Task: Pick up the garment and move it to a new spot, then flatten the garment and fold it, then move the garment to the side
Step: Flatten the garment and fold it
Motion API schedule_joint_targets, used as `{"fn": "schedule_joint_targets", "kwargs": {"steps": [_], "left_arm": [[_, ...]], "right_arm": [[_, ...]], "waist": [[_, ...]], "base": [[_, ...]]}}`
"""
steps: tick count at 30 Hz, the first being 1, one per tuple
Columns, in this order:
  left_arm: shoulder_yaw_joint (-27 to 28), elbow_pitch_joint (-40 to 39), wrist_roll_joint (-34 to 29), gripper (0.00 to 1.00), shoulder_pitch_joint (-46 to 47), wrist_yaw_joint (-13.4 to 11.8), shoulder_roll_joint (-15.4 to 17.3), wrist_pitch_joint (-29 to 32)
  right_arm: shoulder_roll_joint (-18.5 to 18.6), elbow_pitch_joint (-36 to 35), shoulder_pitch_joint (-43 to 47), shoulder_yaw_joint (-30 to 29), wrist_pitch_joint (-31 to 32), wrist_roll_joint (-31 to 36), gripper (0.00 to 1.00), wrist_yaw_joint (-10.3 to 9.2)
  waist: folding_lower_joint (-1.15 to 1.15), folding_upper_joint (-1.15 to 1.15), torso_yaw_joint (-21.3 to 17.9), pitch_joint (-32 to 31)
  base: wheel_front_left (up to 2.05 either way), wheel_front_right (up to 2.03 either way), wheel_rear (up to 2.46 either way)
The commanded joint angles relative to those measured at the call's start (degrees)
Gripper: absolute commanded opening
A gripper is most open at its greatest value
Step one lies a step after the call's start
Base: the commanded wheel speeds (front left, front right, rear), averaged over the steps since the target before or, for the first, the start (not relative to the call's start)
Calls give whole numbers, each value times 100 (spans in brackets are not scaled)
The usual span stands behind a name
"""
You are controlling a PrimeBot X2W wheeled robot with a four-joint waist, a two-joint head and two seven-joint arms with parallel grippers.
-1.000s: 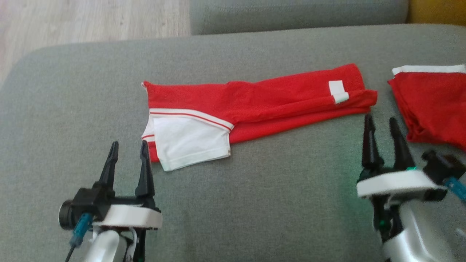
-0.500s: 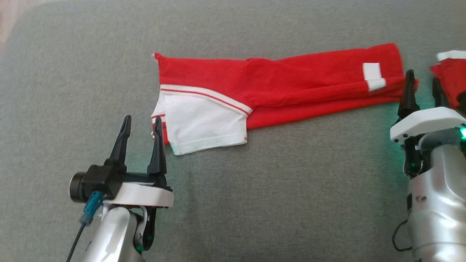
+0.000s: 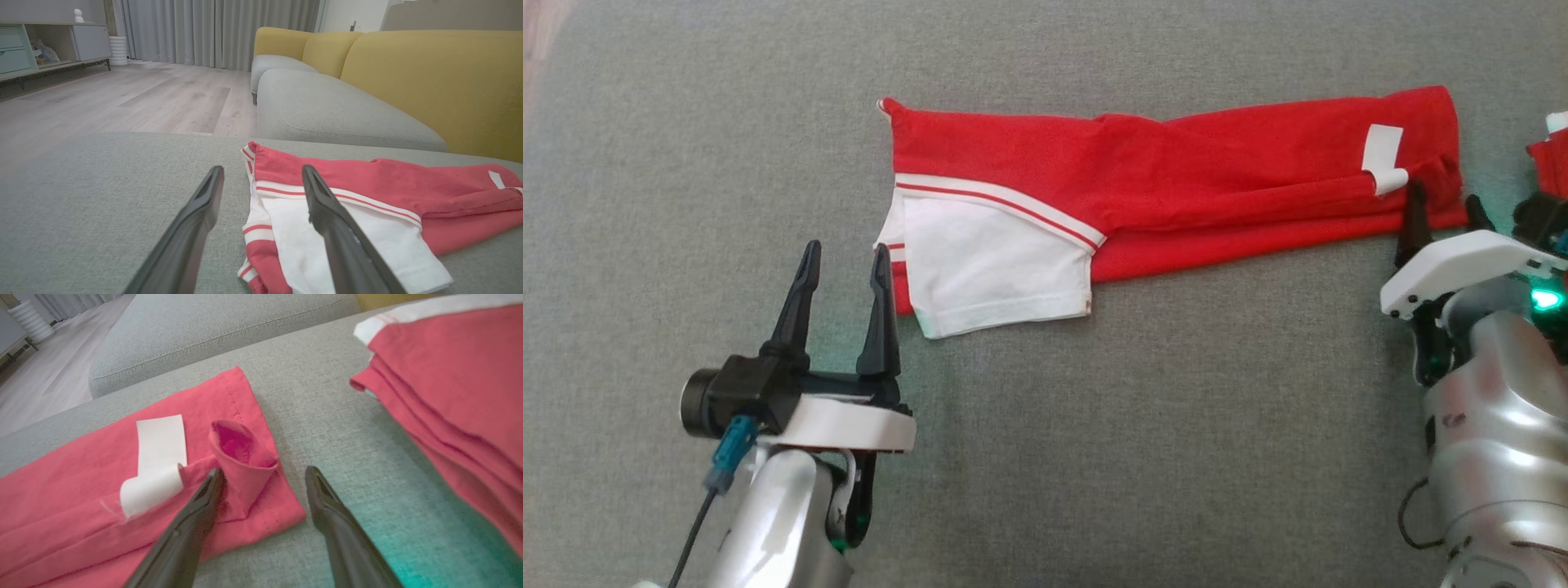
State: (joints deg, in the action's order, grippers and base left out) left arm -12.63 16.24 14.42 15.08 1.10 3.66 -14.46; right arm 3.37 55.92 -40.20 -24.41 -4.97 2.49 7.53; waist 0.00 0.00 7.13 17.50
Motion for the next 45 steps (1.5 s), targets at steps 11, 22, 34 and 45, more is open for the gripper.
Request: {"fn": "schedule_joint_targets", "kwargs": {"steps": [11,22,34,45], "left_arm": [[421,-71,-155,100,54,70,-12,-53],[533,-96,-184,100,-162,129,-48,-53],[569,-206,-186,100,-313,126,-68,-53],[465,-234,-177,100,-308,134,-73,-53]], "right_arm": [[43,-61,-145,60,-747,239,0,-4],[333,-796,416,-41,-888,-96,0,-4],[25,-1700,543,1008,-525,-726,0,-4],[-47,-1895,675,2992,-346,-1982,0,-4]], "waist": [[0,0,-188,-316],[0,0,-312,-827],[0,0,-85,-1271],[0,0,484,-1478]], "base": [[0,0,0],[0,0,0],[0,0,0],[0,0,0]]}}
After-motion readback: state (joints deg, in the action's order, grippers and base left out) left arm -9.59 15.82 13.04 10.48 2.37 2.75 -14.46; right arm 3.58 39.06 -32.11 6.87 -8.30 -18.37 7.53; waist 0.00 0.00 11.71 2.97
